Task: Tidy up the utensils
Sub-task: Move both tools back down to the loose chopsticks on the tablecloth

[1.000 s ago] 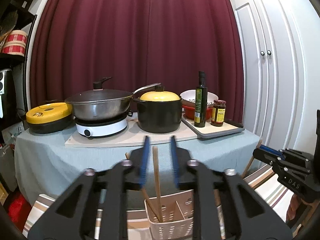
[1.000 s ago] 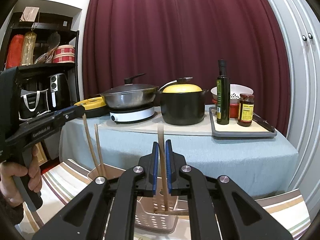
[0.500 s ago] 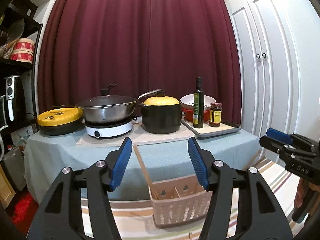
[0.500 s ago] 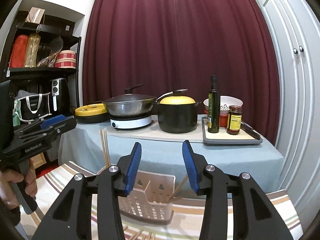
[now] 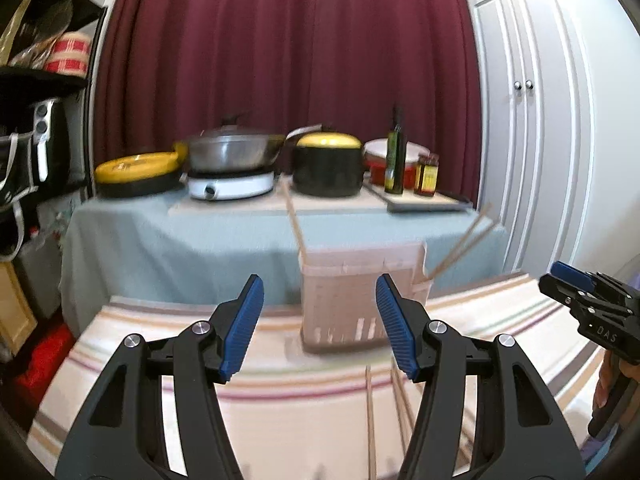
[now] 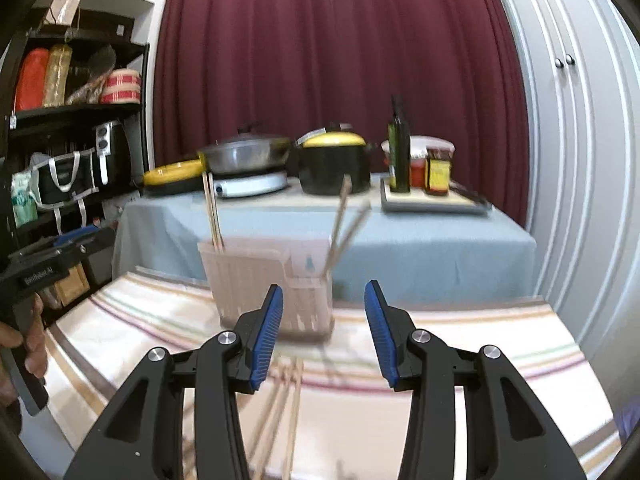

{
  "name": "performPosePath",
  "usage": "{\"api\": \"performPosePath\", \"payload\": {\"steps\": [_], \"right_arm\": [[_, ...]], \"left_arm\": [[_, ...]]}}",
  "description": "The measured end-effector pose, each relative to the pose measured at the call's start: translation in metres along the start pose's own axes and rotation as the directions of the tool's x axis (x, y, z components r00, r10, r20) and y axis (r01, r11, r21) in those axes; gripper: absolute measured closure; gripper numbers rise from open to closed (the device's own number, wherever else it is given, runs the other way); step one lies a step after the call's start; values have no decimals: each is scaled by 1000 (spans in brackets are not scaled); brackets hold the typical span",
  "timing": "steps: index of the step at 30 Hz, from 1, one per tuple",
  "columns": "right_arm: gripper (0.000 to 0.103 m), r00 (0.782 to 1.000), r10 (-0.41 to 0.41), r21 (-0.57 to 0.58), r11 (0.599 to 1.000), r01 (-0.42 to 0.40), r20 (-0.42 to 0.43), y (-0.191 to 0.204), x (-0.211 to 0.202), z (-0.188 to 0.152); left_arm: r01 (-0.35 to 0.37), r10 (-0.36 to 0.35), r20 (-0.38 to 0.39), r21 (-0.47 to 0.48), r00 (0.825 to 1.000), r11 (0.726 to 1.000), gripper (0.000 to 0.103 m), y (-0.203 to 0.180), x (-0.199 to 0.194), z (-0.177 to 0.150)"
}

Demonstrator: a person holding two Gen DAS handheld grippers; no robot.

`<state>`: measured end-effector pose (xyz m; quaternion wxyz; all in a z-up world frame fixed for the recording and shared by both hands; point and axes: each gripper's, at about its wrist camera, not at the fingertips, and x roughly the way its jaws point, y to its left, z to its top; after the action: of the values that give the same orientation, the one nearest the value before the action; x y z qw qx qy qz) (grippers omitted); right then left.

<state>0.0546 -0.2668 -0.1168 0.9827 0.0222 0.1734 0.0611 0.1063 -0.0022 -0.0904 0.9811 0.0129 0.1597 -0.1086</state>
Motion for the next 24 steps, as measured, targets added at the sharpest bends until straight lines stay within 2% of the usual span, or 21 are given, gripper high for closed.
{"api": "performPosePath", "payload": {"steps": [10,13,19,24], "right_arm": [[60,993,3,7,1000,-2,-116,6,-17,-71],[61,987,3,-43,999,-10,-159,15,-18,-94],[70,972,47,-35,998,-56,-231,17,-14,-121],[73,964,69,-33,996,-80,-258,23,-12,-135]], "left_arm": [[-40,37,-129,-25,991,999,46,3,-21,-72],[-35,30,-169,-29,985,999,47,0,-25,-93],[-15,11,-251,-16,968,1000,53,-12,-27,-134],[-4,-3,-285,-22,959,1000,54,-17,-28,-151]]}}
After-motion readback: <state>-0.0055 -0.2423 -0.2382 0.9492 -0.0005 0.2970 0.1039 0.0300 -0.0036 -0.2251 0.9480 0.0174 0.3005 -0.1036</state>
